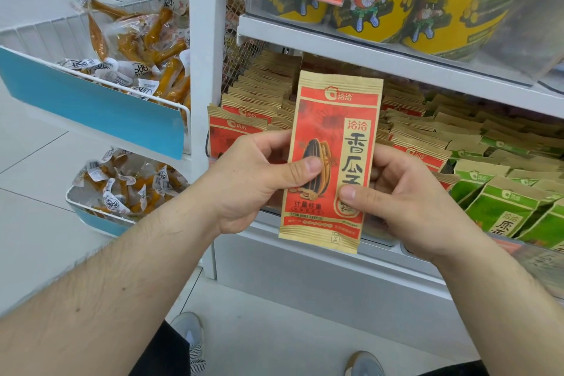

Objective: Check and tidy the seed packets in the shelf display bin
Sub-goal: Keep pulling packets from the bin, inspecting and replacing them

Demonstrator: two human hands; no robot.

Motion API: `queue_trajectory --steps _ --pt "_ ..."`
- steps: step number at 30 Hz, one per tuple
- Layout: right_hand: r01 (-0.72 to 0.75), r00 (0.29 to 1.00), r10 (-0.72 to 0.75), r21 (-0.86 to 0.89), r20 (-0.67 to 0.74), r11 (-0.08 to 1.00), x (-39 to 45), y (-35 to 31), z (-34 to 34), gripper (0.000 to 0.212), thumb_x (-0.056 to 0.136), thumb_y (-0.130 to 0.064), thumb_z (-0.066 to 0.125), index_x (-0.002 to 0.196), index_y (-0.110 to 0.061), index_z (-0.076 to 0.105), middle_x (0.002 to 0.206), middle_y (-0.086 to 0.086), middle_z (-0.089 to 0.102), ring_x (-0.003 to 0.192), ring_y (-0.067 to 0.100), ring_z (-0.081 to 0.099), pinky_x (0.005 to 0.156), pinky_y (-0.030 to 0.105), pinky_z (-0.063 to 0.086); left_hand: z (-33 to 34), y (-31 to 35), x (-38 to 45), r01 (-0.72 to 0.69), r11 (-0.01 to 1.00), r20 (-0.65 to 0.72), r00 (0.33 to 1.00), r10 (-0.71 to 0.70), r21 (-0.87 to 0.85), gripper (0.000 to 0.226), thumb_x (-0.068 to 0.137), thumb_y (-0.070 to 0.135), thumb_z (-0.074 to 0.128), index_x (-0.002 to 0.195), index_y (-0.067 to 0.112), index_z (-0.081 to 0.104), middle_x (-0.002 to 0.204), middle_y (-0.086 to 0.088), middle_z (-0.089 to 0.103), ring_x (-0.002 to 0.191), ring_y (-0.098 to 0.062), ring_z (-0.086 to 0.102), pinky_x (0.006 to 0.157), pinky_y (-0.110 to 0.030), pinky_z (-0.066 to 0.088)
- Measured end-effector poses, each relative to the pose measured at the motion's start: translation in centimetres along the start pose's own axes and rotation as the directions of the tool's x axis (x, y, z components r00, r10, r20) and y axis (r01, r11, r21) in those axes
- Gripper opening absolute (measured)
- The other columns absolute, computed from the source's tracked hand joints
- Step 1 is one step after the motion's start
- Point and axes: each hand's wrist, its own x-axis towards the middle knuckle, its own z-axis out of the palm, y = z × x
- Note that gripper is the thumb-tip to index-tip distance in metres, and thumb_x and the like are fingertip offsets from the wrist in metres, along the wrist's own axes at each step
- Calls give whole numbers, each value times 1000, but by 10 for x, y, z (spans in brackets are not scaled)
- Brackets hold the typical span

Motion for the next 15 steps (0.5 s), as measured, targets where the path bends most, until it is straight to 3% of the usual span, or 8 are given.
queue_trajectory --steps 5,8,12,15 --pt "1 1000 -1 -8 22 1000 -1 -3 2 43 71 -7 67 114 -5 62 105 10 74 93 26 72 74 31 58 -2 -1 1 -9 1000 15 1000 9 0 38 67 20 68 104 15 69 100 -9 75 85 -23 73 63 -30 58" --pt "5 1000 -5 17 23 1000 -1 -1 0 43 73 -4 78 113 -7 63 106 11 73 94 29 72 74 35 59 -3 -2 1 2 1000 18 1000 -2 -11 40 67 20 67 107 12 69 102 -11 74 86 -24 73 63 -30 58" --pt "-7 997 -14 259 78 966 0 3 -1 68 67 -19 76 127 4 52 127 27 60 109 50 60 88 62 50 -6 -6 4 54 997 68 996 -51 -52 63 61 28 79 120 11 65 107 -19 72 86 -25 72 71 -37 61" --pt "-26 966 -93 445 243 895 0 1 2 62 71 -30 79 125 -7 60 129 19 61 113 39 61 97 60 46 -6 -12 6 154 983 129 982 -141 -97 88 44 38 93 121 11 59 103 -21 72 83 -28 72 71 -39 59"
